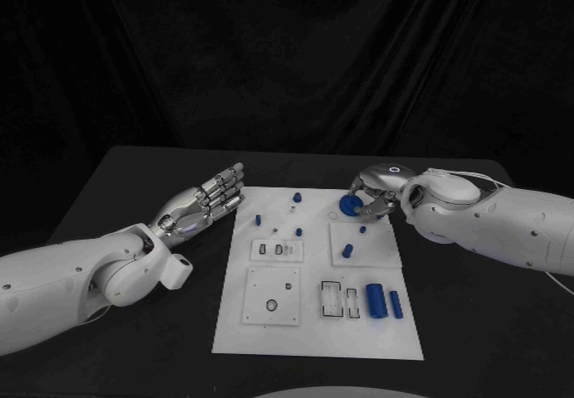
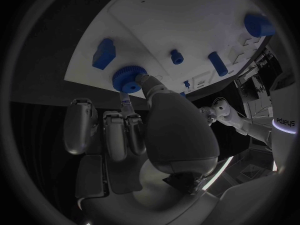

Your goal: Assemble the parts on the task board

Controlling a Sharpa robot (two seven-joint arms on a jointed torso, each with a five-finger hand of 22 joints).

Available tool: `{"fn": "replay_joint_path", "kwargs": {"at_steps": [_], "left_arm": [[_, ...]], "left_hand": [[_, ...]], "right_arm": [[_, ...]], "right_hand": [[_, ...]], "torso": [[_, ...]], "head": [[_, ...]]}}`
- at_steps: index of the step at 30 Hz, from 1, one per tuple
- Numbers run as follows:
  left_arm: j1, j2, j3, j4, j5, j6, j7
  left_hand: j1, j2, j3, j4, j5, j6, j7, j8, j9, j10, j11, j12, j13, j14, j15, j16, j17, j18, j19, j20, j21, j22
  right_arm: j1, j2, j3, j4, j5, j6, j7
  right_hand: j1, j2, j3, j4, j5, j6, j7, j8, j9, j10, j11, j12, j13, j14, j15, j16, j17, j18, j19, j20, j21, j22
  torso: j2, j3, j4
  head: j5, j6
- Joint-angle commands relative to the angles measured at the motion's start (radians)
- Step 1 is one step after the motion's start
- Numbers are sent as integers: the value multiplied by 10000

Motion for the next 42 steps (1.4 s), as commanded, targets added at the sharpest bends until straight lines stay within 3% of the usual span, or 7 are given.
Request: {"fn": "replay_joint_path", "kwargs": {"at_steps": [1,11,16,20,25,31,42], "left_arm": [[-9,-16,6,43,1,109,88],[-9,-16,6,33,1,95,87],[-12,40,6,-2,1,116,96],[-14,64,6,-17,1,117,97],[-15,84,6,-30,1,117,84],[-15,124,6,-39,1,124,71],[-16,195,6,-80,1,137,56]], "left_hand": [[27,42,67,-13,43,30,71,56,12,-16,58,-66,-13,-4,49,-37,-12,104,-15,72,-23,0],[25,43,71,-15,43,37,76,57,14,-16,60,-66,-13,-4,53,-37,-12,104,-14,76,-22,1],[25,43,71,-15,43,37,76,57,14,-16,60,-66,-13,-4,53,-37,-12,104,-14,76,-22,1],[21,43,82,-24,44,42,92,58,14,-16,67,-66,-13,-4,66,-37,-12,105,-12,90,-20,3],[21,43,82,-24,44,42,92,58,14,-16,67,-66,-13,-4,66,-37,-12,105,-12,90,-20,3],[19,44,88,-28,45,51,97,59,16,-16,70,-66,-13,-4,71,-37,-12,104,-10,95,-19,3],[15,46,94,-31,44,58,103,61,17,-16,77,-66,-13,-4,77,-37,-12,104,-10,101,-19,4]], "right_arm": [[9,-66,-23,192,-99,-338,78],[467,22,-8,775,344,-170,138],[529,406,-4,821,421,-57,238],[538,723,-3,734,438,-40,308],[521,1186,-3,516,447,96,340],[421,1602,-2,220,449,239,375],[245,2181,-2,-243,195,373,426]], "right_hand": [[-256,-24,18,59,142,698,-776,1686,2630,1039,-77,26,2634,1049,-79,26,2632,-81,76,-14,84,1928],[-378,-61,106,129,465,632,-790,1635,2776,1039,-106,26,2634,1049,-118,26,2632,-99,124,-61,153,1948],[-442,-56,118,173,465,641,-793,1614,2796,1039,-106,26,2634,1049,-117,26,2632,-110,151,-65,203,1963],[-476,-53,158,199,548,631,-798,1567,2806,1039,-112,26,2634,1049,-122,26,2632,-116,168,-70,229,1971],[-511,-124,300,197,993,630,-778,1435,2847,1039,-104,26,2634,1049,-122,26,2632,-120,186,-79,250,1976],[-545,-144,329,211,1045,591,-758,1372,2847,1039,-90,26,2634,1049,-114,26,2632,-120,184,-76,246,1974],[-681,-239,492,272,1039,328,-601,945,2758,1039,44,26,2634,1049,-8,26,2632,-100,124,-2,136,1940]], "torso": [[0,-13,8],[15,-33,31],[27,-2,39],[12,-2,31],[10,7,-2],[6,-4,28],[22,7,22]], "head": [[8,7],[1,-19],[-20,-16],[-55,-24],[-110,18],[-127,31],[-121,0]]}}
